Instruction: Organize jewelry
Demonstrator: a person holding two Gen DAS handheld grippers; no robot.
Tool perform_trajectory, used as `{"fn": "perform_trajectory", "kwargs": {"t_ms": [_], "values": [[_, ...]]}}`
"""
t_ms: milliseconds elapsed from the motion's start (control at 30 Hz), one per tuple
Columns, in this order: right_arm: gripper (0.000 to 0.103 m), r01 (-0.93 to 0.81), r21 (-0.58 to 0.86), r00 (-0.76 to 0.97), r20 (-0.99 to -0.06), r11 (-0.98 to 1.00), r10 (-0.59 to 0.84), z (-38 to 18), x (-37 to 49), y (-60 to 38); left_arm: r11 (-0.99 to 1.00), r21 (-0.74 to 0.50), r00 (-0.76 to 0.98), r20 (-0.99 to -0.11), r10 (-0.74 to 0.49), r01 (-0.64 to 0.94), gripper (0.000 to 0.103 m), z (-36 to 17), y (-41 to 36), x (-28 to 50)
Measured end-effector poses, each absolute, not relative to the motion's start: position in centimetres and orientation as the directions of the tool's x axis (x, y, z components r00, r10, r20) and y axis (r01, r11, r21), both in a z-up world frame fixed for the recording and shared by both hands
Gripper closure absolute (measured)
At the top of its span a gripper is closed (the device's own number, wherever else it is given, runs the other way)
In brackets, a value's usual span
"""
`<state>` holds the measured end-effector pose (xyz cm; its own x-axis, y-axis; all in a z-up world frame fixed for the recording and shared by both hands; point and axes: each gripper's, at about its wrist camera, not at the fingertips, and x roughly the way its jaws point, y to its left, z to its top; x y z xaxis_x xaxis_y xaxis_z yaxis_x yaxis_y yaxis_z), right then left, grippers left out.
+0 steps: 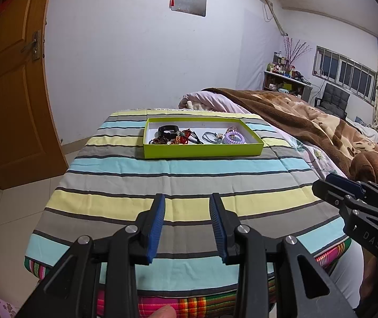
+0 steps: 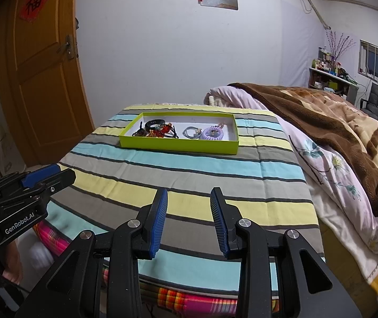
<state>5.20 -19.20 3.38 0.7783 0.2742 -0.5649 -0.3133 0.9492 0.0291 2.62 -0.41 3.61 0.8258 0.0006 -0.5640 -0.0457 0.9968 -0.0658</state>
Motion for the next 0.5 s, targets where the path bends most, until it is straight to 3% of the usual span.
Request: {"fn": "perform_trajectory", "kwargs": {"t_ms": [500], "values": [[0.069,-0.315,0.028,0.775,-0.569,0.949,0.274,3.31,5.15,-19.21,0.997,-0.064,0.826,-0.563,0.004,-0.048,0.067,3.49,-0.56,2.61]]}}
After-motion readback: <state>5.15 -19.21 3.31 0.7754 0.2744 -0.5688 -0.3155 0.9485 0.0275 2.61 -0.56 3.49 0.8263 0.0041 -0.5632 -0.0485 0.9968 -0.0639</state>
